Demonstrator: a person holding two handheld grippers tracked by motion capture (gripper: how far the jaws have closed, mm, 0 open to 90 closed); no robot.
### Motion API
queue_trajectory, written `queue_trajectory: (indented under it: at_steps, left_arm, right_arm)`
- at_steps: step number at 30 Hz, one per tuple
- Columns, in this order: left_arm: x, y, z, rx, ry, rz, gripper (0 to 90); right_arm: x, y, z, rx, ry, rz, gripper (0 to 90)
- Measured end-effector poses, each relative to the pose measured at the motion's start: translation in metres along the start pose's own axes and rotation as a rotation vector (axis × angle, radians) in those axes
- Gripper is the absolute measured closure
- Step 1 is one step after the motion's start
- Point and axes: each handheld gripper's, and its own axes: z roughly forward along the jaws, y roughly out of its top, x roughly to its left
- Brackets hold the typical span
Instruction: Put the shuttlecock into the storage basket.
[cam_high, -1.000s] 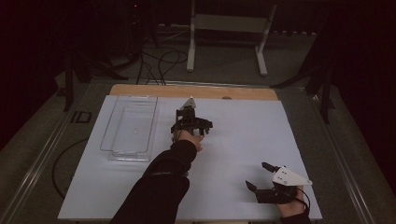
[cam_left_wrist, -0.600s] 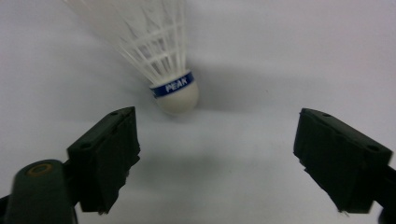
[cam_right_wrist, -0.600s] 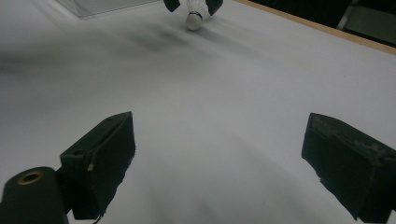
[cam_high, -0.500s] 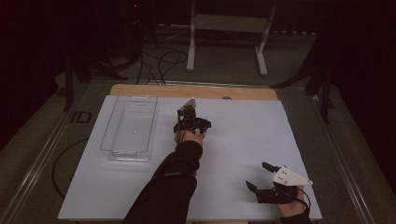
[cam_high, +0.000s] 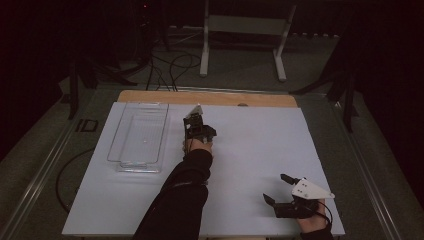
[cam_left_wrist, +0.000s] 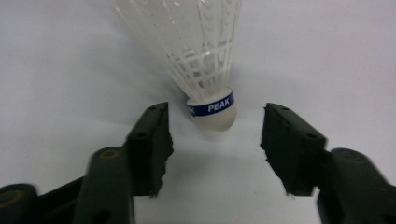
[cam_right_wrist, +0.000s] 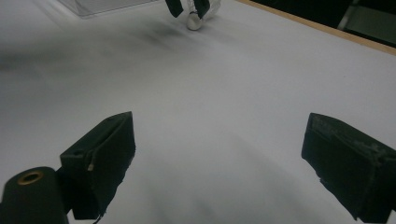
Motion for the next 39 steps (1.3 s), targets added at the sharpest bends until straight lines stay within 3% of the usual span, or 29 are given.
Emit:
queue_trajectory:
  at_steps: [7, 12, 22, 28, 39]
  left_arm:
    - [-0.003, 0.001, 0.009, 0.042, 0.001, 0.042, 48.3]
    - [0.000, 0.002, 0.011, 0.027, 0.008, 0.038, 57.0]
    - [0.005, 0.003, 0.016, 0.032, -0.006, 0.040, 59.1]
    - [0.003, 0.003, 0.015, 0.039, -0.009, 0.053, 65.6]
    - [0.005, 0.005, 0.006, 0.042, 0.008, 0.125, 66.2]
  right_arm:
    - [0.000, 0.000, 0.000, 0.003, -0.001, 0.007, 9.8]
    - [0.000, 0.000, -0.001, 0.003, -0.002, 0.002, 9.8]
    - [0.000, 0.000, 0.000, 0.008, -0.003, 0.002, 9.9]
    - [0.000, 0.000, 0.000, 0.009, -0.003, 0.003, 9.9]
    - [0.000, 0.000, -0.001, 0.008, -0.006, -0.001, 9.9]
